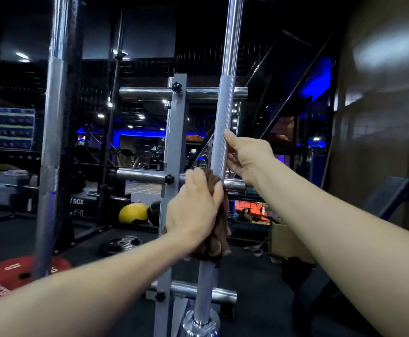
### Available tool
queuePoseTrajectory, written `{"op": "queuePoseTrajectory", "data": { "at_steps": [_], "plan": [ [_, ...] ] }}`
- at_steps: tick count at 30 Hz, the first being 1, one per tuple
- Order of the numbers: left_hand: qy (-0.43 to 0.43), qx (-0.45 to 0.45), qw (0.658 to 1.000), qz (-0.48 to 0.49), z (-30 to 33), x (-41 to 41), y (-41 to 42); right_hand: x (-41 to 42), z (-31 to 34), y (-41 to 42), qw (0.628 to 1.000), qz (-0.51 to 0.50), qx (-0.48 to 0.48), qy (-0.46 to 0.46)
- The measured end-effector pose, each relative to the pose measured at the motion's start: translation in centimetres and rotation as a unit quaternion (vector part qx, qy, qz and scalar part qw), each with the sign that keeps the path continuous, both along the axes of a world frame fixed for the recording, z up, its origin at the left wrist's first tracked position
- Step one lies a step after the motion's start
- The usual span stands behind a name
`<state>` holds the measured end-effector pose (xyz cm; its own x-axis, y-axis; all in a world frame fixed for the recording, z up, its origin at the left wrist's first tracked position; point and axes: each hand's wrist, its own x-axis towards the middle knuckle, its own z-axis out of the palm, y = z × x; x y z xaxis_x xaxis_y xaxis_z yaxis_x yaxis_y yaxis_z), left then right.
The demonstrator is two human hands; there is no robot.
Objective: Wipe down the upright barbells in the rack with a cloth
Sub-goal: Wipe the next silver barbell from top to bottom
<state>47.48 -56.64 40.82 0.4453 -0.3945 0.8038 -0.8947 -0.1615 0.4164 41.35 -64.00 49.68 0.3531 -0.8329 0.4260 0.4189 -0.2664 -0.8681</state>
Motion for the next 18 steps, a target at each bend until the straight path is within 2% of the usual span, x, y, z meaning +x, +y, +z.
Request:
{"op": "queuePoseTrajectory", "data": {
  "at_steps": [3,6,10,13,15,18],
  "plan": [
    [0.045,-0.079,0.995,-0.042,5.7,0.4,-1.4,0.0,0.3,0.0,1.000,0.017,0.005,0.005],
    [0.015,-0.118,0.993,-0.022,5.6,0.0,-2.6,-0.1,-0.4,-0.4,0.999,0.044,0.014,-0.005],
    [-0.045,-0.080,0.996,0.006,-2.2,0.4,-2.3,-0.2,-2.8,-0.6,1.000,0.019,-0.023,-0.003],
    [-0.046,-0.013,0.999,-0.003,-5.8,0.3,-0.9,-0.5,-4.2,0.1,0.999,0.019,-0.029,0.003],
    [-0.027,0.039,0.999,-0.011,-5.8,0.6,-0.3,-0.6,-4.2,0.6,0.999,0.006,-0.029,0.012],
    [0.006,-0.017,1.000,-0.023,-1.4,0.6,-0.9,-0.6,-3.6,1.1,0.999,-0.018,-0.030,0.027]
  ]
}}
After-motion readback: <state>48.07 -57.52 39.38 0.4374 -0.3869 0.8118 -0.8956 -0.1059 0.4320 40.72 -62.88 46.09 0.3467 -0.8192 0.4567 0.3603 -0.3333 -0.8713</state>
